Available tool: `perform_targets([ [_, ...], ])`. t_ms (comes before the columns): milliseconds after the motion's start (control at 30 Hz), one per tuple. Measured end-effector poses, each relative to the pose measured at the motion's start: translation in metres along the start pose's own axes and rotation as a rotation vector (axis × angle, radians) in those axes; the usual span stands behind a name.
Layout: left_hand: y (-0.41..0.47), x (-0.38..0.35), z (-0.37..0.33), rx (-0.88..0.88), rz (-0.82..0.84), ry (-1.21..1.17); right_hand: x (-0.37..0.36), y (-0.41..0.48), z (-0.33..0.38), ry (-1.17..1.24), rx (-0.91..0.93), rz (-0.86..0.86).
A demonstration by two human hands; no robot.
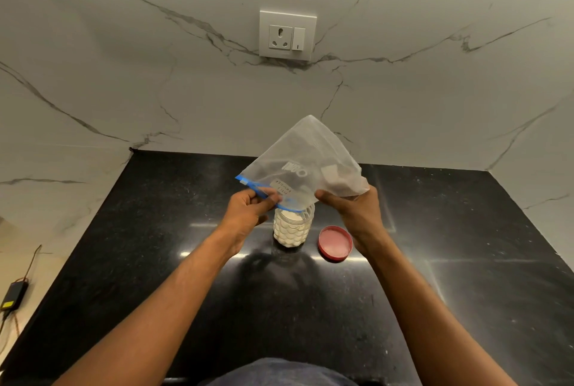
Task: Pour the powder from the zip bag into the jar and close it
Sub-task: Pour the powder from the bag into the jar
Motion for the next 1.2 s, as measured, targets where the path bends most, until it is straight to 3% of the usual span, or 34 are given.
perform_targets([
  [67,0.001,0.000,0.001,-0.001,0.008,0.005,0.001,0.000,-0.006,-0.004,-0.060,0.029],
  [267,0.005,0.001,0.005,-0.008,0.015,0.006,0.009,0.003,-0.006,0.020,0.016,-0.026],
  [433,0.007,-0.002,0.002,-0.118,0.053,0.067,-0.007,-0.003,-0.023,-0.001,-0.027,0.074],
  [600,0.013,0.005,0.002,-0.138,-0.017,0.062,0.015,0.010,-0.016,0.080,0.002,-0.046],
  [800,0.012,-0.002,0.008,-0.154,0.023,0.064,-0.006,-0.002,-0.030,0.055,-0.003,0.027],
  [867,0.011,-0.002,0.006,-0.161,0.012,0.058,-0.002,0.000,-0.031,0.065,-0.011,-0.020],
  [1100,0.011,0.009,0.002,-0.147,-0.014,0.058,0.020,0.004,-0.016,0.096,-0.017,-0.029],
  [1200,0.011,0.008,0.001,-0.133,-0.017,0.063,0.030,0.009,0.012,0.108,0.075,-0.063],
])
Point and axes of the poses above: each hand's wrist, its own y-axis towards the middle knuckle, its own x-axis out of the back of the hand, z = x × y, the point moved 3 cm from there along y, towards the middle knuckle, and after that the axes turned 7 degrees about y, right-handed, at the moved point
